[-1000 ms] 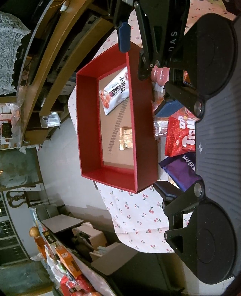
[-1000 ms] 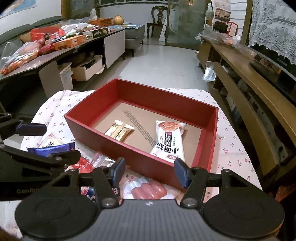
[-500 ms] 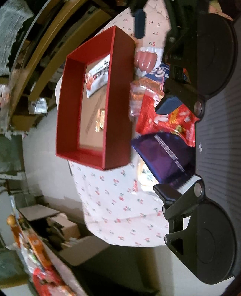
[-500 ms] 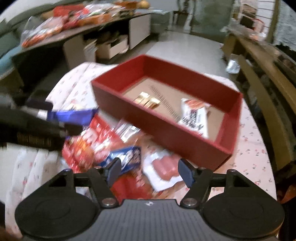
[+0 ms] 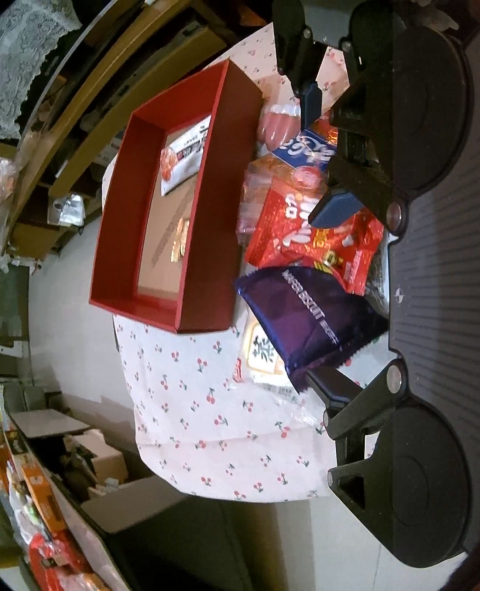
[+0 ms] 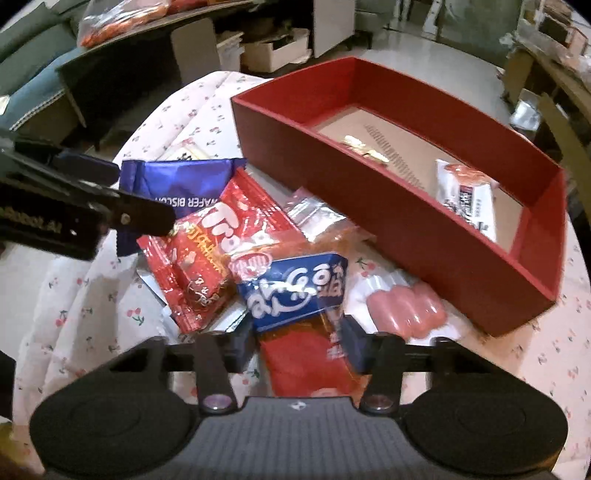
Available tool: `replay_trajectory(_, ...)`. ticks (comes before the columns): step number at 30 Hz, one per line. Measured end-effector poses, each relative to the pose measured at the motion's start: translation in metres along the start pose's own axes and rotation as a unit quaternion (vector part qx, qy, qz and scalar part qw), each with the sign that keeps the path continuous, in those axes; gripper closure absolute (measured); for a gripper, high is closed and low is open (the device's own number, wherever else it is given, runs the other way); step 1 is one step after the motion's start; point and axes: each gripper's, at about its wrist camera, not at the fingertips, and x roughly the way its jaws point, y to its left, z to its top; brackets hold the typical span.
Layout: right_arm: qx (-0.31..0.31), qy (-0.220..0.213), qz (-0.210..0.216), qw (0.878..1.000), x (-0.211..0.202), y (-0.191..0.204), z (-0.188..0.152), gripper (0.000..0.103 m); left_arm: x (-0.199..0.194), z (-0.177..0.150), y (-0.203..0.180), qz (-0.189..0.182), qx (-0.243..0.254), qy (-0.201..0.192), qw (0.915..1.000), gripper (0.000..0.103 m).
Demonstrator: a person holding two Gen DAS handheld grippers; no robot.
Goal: Organize snacks
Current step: 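Move the left tool to the red Trolli bag while the right tool approaches the sausage pack, then grasp the Trolli bag with the left tool while the right tool grasps the sausage pack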
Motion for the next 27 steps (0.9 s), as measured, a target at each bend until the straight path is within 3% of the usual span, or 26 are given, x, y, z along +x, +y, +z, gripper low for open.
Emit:
replay_trajectory(7,0.039,-0.002,0.000,0.999,-0.031,-0.011,-0.020,0.061,0.012,-0.003,-0.023,-0.005,0.037,0.009,0.9993,0.016)
replay_trajectory(12,0.052,0.001,-0.014,0.999,-0.040,-0.016,-0.034,0.061,0.035,-0.005,-0.058,0.034,0.131,0.016,0.9907,0.016)
replay_trajectory(15,0.048,0.011,-0.024,0.999,-0.037,-0.018,-0.042,0.061,0.046,-0.012,-0.068,0.055,0.155,0.033,0.9858,0.023)
replay_trajectory(16,0.045,0.013,-0.023,0.999,-0.036,-0.017,-0.043,0.059,0.045,-0.014,-0.070,0.052,0.160,0.036,0.9851,0.031)
replay_trajectory(19,0.045,0.028,-0.032,0.998,-0.031,-0.019,-0.045,0.053,0.039,-0.015,-0.070,0.043,0.147,0.051,0.9868,0.036)
replay_trajectory(27,0.066,0.057,-0.040,0.995,-0.013,-0.032,-0.053,0.034,0.032,-0.022,-0.071,0.009,0.158,0.056,0.9858,0.036)
